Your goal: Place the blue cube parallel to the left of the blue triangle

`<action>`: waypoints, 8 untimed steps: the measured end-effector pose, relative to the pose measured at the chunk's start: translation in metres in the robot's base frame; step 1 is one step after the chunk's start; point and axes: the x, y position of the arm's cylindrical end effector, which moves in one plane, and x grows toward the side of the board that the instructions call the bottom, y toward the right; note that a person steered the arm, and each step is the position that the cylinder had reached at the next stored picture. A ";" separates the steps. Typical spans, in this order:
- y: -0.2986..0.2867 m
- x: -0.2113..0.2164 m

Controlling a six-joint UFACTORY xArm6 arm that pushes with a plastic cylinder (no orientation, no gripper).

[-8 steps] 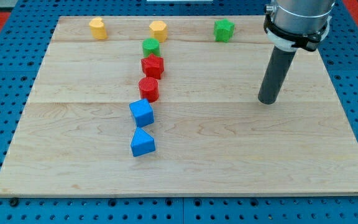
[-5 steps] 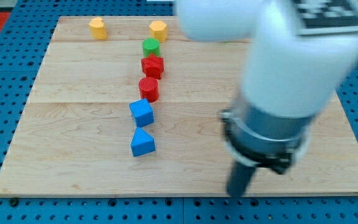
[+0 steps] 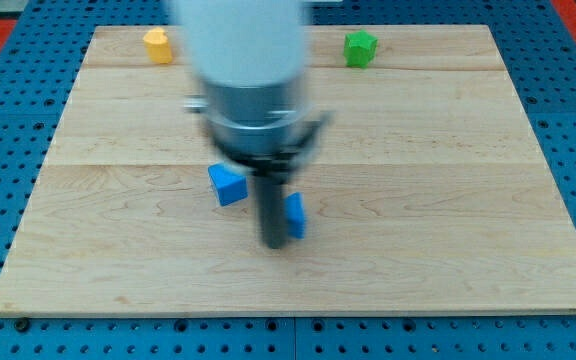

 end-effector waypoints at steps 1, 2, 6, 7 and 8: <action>0.016 0.000; 0.002 0.005; 0.001 0.006; -0.073 0.041; -0.140 -0.003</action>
